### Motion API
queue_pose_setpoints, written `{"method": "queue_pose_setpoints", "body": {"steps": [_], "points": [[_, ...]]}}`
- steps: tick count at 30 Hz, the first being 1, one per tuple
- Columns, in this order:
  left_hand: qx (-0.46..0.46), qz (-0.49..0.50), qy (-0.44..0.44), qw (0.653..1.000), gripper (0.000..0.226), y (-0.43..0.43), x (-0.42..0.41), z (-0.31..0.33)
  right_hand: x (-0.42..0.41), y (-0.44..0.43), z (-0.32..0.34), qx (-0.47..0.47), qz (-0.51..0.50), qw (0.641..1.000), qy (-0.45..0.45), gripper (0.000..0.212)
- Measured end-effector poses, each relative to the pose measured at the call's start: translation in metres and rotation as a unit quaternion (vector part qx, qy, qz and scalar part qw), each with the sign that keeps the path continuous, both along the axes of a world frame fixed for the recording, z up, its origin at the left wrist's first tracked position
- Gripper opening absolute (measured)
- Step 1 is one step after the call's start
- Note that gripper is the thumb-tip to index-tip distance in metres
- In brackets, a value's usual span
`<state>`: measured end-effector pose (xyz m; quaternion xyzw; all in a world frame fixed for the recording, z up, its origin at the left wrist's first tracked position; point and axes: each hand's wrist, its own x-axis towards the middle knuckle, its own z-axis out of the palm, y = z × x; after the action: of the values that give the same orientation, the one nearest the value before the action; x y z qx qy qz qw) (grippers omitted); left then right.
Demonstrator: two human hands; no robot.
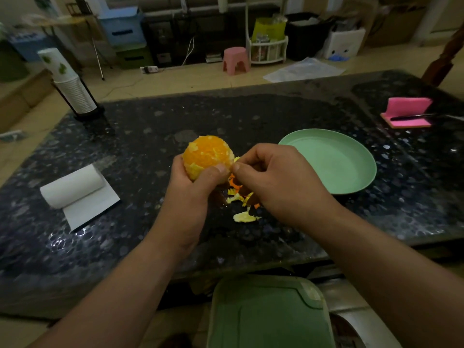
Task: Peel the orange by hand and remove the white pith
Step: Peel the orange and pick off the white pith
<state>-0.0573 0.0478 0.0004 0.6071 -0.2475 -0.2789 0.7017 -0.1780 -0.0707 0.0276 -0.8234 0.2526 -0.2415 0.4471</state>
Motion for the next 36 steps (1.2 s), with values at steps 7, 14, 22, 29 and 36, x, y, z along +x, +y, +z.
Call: {"method": "queue_pose_setpoints", "body": {"steps": [7, 14, 22, 29, 36], "points": [[-0.033, -0.011, 0.049, 0.998, 0.058, -0.0012, 0.0007, 0.0023, -0.003, -0.0008, 0.0016, 0.022, 0.006, 1.0, -0.019, 0.011], [-0.03, -0.01, 0.016, 0.999, 0.055, 0.001, 0.0047, 0.0023, -0.0042, 0.0042, 0.0063, 0.015, 0.016, 0.999, -0.026, 0.012], [-0.018, -0.002, -0.037, 0.999, 0.061, 0.0027, 0.0006, 0.0013, -0.0037, 0.005, 0.0053, 0.004, 0.005, 1.0, -0.023, 0.012], [-0.017, -0.011, -0.017, 1.0, 0.062, 0.0009, -0.0046, 0.0018, -0.0047, 0.0031, 0.0034, -0.021, -0.018, 0.999, -0.041, 0.011], [-0.05, -0.035, 0.084, 0.995, 0.059, -0.0013, -0.0008, 0.0068, -0.0078, 0.0048, 0.0024, -0.09, 0.004, 0.994, -0.066, 0.012]]}}
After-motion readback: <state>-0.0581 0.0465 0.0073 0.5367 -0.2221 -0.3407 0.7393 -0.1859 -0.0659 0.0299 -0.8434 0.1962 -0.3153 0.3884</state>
